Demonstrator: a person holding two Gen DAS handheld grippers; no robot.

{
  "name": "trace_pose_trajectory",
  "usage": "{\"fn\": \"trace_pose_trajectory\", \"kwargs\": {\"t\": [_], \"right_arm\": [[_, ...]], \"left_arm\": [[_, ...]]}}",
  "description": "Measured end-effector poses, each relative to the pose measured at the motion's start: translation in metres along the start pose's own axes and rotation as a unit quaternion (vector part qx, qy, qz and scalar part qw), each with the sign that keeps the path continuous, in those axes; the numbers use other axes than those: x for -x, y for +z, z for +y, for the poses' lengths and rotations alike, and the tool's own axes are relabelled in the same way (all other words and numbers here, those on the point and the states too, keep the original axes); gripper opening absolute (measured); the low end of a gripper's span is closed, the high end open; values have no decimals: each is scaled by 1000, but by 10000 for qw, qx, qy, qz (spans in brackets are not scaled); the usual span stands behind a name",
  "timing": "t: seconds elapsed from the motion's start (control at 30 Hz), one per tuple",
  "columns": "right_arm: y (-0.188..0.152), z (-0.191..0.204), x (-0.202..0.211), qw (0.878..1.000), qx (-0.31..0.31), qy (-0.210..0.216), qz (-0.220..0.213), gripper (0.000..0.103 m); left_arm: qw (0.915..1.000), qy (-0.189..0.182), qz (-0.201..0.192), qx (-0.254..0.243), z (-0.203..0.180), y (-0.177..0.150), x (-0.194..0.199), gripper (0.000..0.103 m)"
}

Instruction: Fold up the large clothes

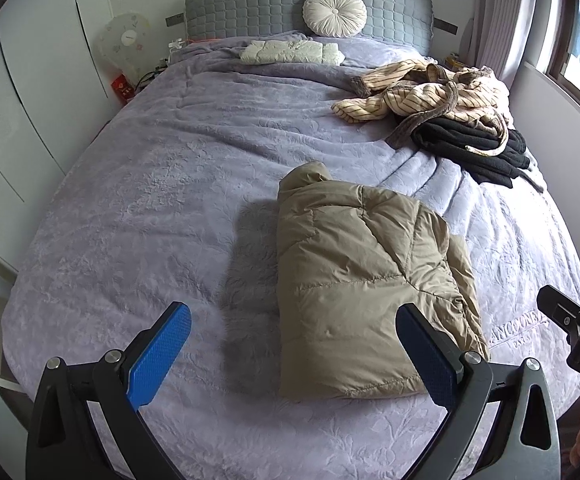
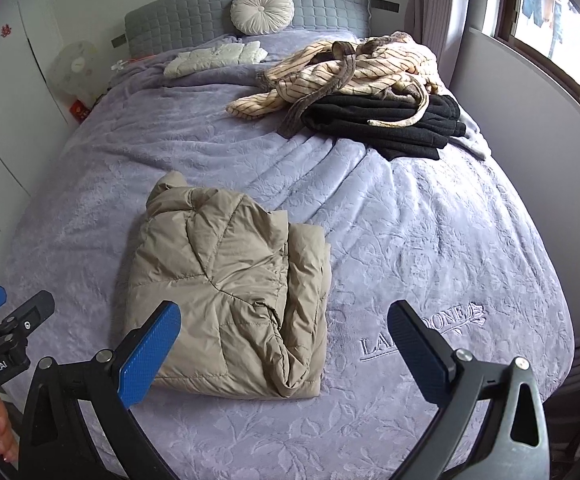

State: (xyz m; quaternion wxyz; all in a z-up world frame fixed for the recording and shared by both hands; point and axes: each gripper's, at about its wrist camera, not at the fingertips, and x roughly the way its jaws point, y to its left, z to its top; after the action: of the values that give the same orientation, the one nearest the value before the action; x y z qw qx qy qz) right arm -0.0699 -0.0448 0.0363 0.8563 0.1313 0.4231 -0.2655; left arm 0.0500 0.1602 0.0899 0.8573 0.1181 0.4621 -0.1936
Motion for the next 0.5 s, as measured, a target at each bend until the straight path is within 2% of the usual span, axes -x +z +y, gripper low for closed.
{"fn": "trace_pose_trajectory", "kwargs": {"t": [0.5], "right_arm": [[0, 2, 2, 10000, 41, 8, 12, 103]], "left_arm": [[10000, 23, 30, 38, 0, -2, -1, 103]]}}
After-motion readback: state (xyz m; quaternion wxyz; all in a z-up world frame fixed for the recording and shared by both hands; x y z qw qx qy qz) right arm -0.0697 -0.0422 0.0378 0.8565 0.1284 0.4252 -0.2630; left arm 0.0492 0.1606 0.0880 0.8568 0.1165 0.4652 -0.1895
